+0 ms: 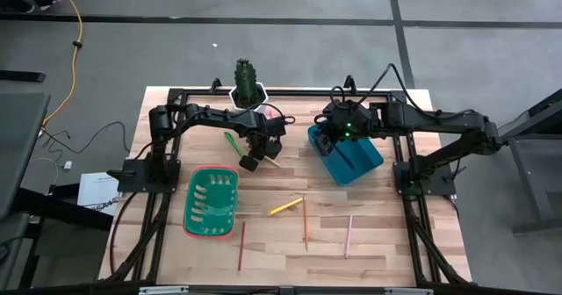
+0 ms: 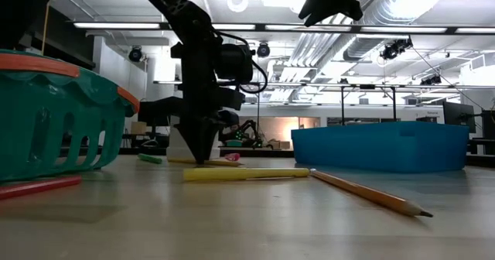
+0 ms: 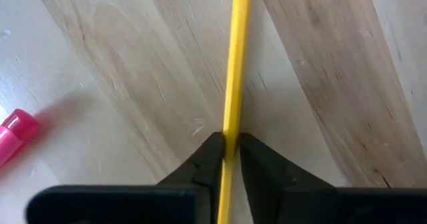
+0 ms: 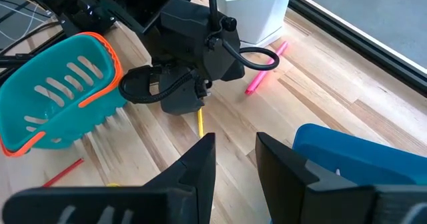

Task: Sort pens & pencils
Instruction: Put the yellow pencil into the blue bin

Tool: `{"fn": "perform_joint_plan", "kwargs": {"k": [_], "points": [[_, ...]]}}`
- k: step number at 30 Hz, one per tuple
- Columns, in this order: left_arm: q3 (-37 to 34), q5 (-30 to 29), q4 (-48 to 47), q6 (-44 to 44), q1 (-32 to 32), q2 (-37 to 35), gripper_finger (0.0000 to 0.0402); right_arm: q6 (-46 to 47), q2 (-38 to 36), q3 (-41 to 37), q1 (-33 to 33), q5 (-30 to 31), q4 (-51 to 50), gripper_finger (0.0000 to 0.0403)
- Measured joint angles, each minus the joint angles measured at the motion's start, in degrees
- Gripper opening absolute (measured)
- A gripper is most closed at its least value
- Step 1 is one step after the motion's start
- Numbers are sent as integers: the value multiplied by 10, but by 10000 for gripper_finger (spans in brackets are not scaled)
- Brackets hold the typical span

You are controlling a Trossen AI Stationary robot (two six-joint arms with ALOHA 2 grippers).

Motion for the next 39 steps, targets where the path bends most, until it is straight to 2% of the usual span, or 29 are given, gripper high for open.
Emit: {"fn": "perform_joint_plan", "kwargs": {"k": [6, 17, 24, 39], "points": [[0, 0, 0, 1, 0, -1, 12, -1, 0, 0, 0, 5, 0, 99], [0, 0, -18, 0, 0, -1, 31, -8, 0, 0, 0, 5, 0, 99], [3, 16, -25, -3, 0, -1, 18, -11, 0, 0, 0, 7, 0, 99], [88, 19, -61, -3, 0, -1, 18, -19, -16, 0, 0, 34, -4, 99]]}}
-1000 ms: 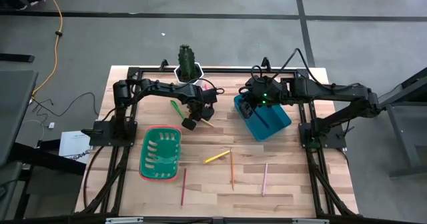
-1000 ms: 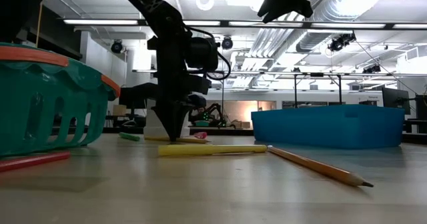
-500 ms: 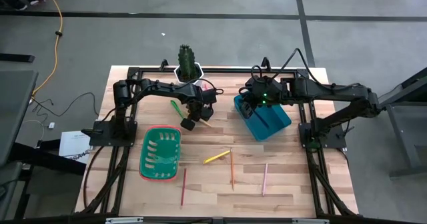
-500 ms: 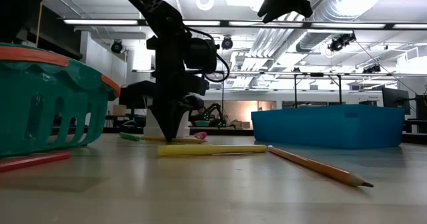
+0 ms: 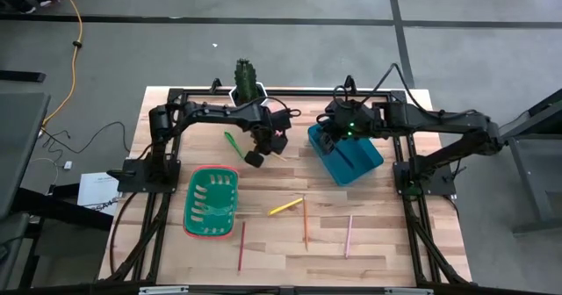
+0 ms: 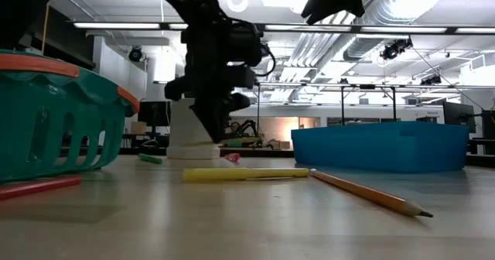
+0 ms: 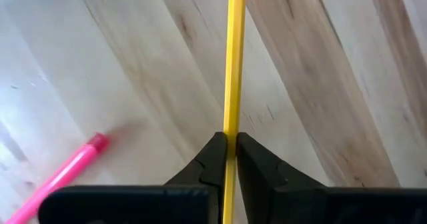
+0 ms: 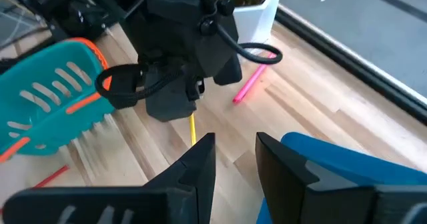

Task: Sort pens & pencils
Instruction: Put the yellow pencil into the blue bin

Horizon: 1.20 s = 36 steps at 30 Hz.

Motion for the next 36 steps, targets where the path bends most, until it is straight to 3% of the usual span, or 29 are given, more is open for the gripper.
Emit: {"fn": "perform_joint_plan", "kwargs": {"k": [16, 28, 36], "points": [[70, 56, -24, -15, 0, -23, 20, -5, -113, 0, -23, 46, -34, 99], [94, 87, 29, -64, 0, -107, 22, -11, -122, 0, -22, 49, -38, 99], [134, 101, 69, -101, 0, -138, 23, -26, -121, 0, -22, 7, -21, 99]]}}
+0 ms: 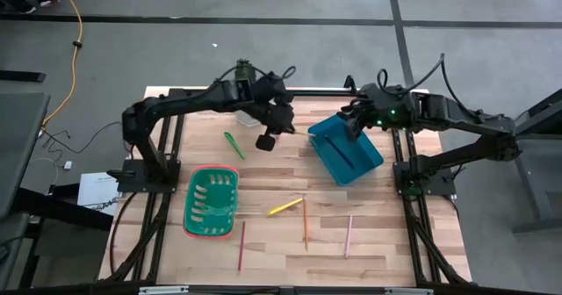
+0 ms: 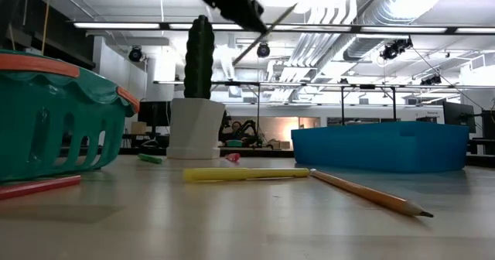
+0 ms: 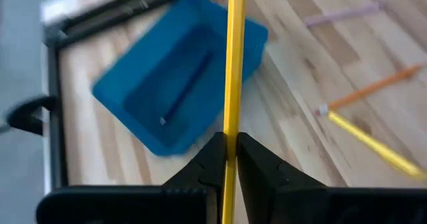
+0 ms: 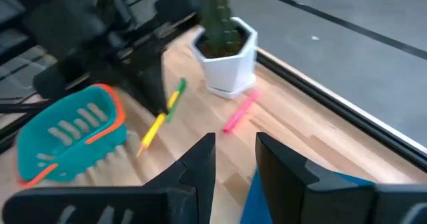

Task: Sort pens & pencils
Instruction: Put the yellow pencil into the blue bin

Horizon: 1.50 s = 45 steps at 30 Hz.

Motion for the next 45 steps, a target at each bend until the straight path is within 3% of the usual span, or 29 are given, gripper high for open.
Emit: {"fn": "perform_joint_plan", "kwargs": {"k": [7, 16, 26, 33, 45], "points": [[59, 0, 3, -4, 0, -2, 23, -34, 0, 0, 0, -42, 55, 99], [110, 0, 10, -5, 0, -2, 23, -50, 0, 0, 0, -42, 70, 99], [111, 14, 51, -33, 0, -1, 24, -102, 0, 0, 0, -51, 110, 99], [111, 15, 85, -39, 0, -7, 24, -137, 0, 0, 0, -126, 120, 99], [111, 28, 100, -50, 0, -14, 24, -171, 0, 0, 0, -112, 166, 99]]}}
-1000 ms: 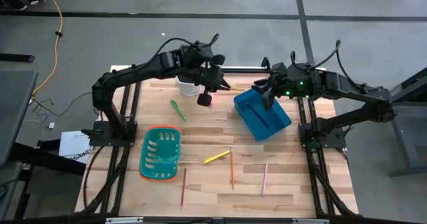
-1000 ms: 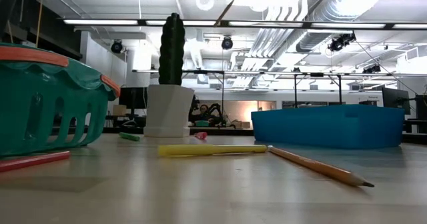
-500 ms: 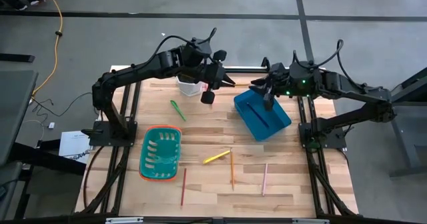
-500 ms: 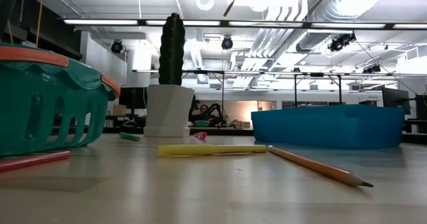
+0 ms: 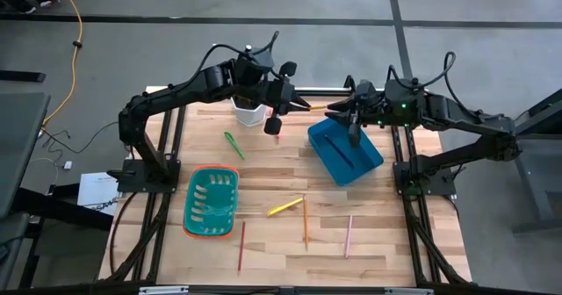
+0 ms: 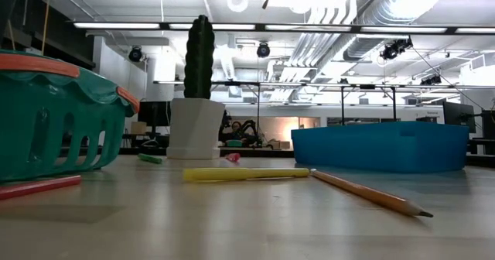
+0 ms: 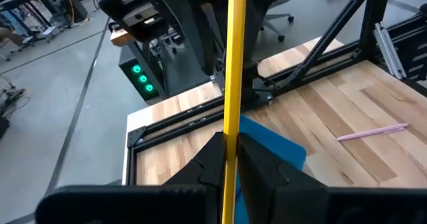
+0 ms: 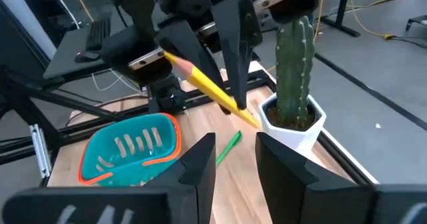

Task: Sort pens & pencils
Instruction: Put the yellow pencil into the blue bin

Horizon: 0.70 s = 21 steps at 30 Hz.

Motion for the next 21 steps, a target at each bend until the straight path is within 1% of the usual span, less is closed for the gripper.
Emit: {"fn": "perform_joint_plan", "kwargs": {"k": [5, 11, 21], "points": [[0, 0, 0, 0, 0, 0, 24, -1, 0, 0, 0, -8, 5, 99], [0, 2, 0, 0, 0, 0, 24, -11, 0, 0, 0, -25, 41, 99], [0, 2, 0, 0, 0, 0, 24, -14, 3, 0, 0, -47, 63, 99]]}}
